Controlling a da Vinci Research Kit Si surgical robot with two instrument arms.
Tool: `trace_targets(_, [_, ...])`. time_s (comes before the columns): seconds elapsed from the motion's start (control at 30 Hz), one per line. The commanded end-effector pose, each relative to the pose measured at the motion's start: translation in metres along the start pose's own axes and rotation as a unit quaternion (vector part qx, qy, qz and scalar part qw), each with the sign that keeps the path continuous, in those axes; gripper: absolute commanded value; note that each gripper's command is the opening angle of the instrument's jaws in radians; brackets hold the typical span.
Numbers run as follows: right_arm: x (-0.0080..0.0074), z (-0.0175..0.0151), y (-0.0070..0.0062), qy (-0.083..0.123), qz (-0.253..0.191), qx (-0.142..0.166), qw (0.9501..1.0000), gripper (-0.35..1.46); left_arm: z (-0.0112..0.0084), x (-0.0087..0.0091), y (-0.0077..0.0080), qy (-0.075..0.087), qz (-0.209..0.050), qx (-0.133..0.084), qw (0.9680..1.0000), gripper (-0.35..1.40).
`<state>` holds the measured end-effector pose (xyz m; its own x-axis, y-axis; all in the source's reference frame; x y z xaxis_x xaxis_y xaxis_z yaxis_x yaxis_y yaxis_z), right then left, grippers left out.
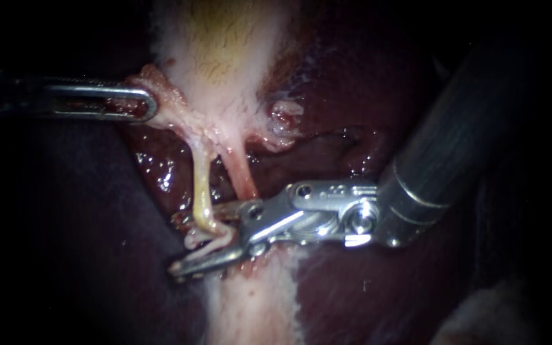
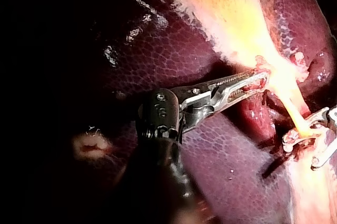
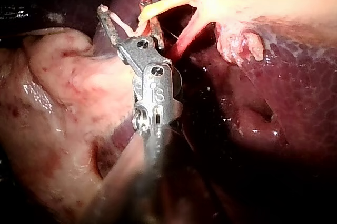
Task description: Clipping second clip left tube
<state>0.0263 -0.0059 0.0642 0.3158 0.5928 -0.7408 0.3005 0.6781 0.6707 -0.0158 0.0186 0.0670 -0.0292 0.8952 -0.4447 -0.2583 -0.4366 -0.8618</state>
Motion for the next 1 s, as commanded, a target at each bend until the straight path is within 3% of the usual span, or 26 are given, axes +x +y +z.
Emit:
trace_targets(0.03, [0.0,0.0001,-0.0001,0.0,-0.002,0.004,1.0,0.48,0.0,0.0,0.0,0.0,0.0,0.0,1.0,-0.35])
trace_targets(0.47, [-0.0002,-0.0003,0.0006,0.001,0.006,-0.001,1.0,0.36,0.0,0.0,-0.0001,0.0,0.0,0.0,1.0,-0.35])
trace_targets(0.73, [-0.0006,-0.001,0.0009,-0.005,0.009,-0.004,0.9999,0.05,0.0,0.0,-0.0001,0.0,0.0,0.0,1.0,-0.35])
trace_targets(1.0, [-0.0008,-0.0014,0.0012,-0.007,0.009,-0.01,0.9999,-0.14,0.0,0.0,-0.0001,0.0,0.0,0.0,1.0,-0.35])
